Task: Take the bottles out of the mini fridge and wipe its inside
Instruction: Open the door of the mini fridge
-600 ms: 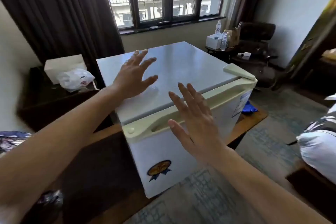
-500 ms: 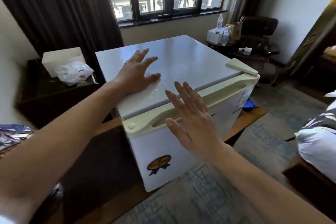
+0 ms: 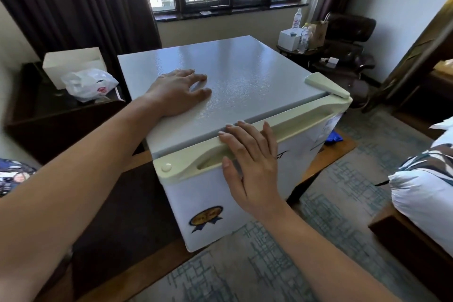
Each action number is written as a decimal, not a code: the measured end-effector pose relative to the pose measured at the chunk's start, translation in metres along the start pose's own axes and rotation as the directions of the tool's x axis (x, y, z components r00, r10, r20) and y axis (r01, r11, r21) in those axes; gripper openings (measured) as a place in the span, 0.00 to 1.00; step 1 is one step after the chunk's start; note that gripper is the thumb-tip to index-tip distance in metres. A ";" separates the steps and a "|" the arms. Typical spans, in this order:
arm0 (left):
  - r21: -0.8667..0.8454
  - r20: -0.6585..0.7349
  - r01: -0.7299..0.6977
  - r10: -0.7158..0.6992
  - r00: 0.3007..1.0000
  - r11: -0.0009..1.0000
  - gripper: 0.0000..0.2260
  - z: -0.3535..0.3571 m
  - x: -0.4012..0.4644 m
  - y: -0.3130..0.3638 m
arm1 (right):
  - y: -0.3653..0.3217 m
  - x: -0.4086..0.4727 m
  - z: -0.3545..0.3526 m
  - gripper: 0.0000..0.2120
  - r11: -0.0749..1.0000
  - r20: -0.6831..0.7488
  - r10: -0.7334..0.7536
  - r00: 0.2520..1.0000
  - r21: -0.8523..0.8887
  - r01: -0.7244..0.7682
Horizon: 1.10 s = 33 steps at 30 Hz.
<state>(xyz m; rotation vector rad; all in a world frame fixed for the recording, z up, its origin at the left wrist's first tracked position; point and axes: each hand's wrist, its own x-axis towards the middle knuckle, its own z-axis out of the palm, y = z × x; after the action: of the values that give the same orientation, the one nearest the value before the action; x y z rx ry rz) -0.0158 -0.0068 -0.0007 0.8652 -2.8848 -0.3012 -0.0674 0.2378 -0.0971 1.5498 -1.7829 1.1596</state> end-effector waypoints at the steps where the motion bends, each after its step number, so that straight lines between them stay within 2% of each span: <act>1: -0.003 -0.003 0.000 0.000 1.000 1.000 0.27 0.000 0.000 -0.001 | 0.000 0.000 0.000 0.17 1.000 -0.015 0.009 1.000 0.015 -0.009; 9: -0.055 -0.088 -0.025 0.020 0.996 0.998 0.24 0.000 -0.006 0.003 | 0.002 0.020 0.000 0.11 0.996 -0.145 0.046 0.988 0.080 -0.035; 22: -0.050 -0.091 -0.035 0.031 0.995 0.998 0.21 -0.002 -0.009 0.006 | 0.000 0.025 -0.022 0.06 0.985 -0.172 0.123 0.977 0.142 -0.099; 28: -0.038 -0.067 -0.048 0.045 0.997 0.998 0.23 0.001 -0.007 0.005 | -0.008 -0.018 -0.076 0.04 0.981 -0.056 0.092 0.994 0.179 -0.081; 31: 0.062 -0.017 -0.050 0.051 0.999 0.997 0.25 -0.003 -0.004 0.012 | -0.013 -0.028 -0.096 0.06 0.975 0.028 0.123 0.992 0.186 -0.126; 33: 0.138 0.030 -0.106 0.103 0.994 0.985 0.28 -0.006 0.000 0.027 | -0.016 -0.032 -0.112 0.08 0.976 0.096 0.147 0.984 0.148 -0.160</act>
<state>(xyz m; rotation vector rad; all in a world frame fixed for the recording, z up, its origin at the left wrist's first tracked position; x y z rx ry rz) -0.0293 0.0145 0.0113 0.7302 -2.9885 -0.1004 -0.0621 0.3499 -0.0619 1.5921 -1.9377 1.3530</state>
